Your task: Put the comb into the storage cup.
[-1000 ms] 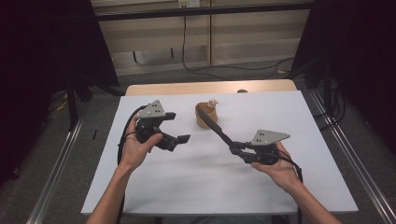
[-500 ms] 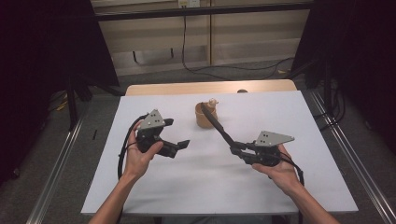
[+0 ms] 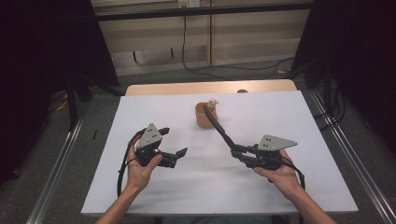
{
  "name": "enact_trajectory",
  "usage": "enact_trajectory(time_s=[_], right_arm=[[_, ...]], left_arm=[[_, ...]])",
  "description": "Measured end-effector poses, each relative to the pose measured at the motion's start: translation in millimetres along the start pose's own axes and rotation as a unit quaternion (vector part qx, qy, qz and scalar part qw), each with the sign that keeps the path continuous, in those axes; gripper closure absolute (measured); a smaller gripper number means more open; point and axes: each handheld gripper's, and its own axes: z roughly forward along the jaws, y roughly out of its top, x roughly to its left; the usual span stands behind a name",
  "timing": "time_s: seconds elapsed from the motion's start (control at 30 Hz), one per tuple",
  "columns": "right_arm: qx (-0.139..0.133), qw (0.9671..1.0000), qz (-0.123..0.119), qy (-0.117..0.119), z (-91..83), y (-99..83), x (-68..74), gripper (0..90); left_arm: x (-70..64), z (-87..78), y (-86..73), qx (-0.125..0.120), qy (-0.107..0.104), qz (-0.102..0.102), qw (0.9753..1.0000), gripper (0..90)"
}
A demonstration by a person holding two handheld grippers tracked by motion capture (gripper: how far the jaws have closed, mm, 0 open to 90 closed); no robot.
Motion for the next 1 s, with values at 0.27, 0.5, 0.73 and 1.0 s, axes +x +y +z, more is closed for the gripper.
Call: enact_trajectory(time_s=[0.27, 0.5, 0.73, 1.0], right_arm=[[-0.016, 0.9998, 0.007, -0.001, -0.5, -2.5, 1.4, 72.8], [-0.031, 0.9994, 0.007, 0.012, 1.5, -7.9, 3.7, 72.8], [-0.05, 0.9984, 0.005, 0.028, 3.7, -8.1, 7.9, 72.7], [-0.062, 0.9972, -0.001, 0.042, 5.7, -9.2, 11.4, 72.7]], left_arm=[[-7.3, 8.1, -19.2, 0.019, 0.01, 0.002, 0.9998, 4.8], [-15.6, 9.5, -23.4, 0.001, 0.033, -0.003, 0.9994, 4.8], [-23.9, 8.9, -20.5, -0.036, 0.032, 0.008, 0.9988, 5.5], [-34.8, 20.6, -17.1, -0.058, -0.061, 0.001, 0.9964, 7.7]])
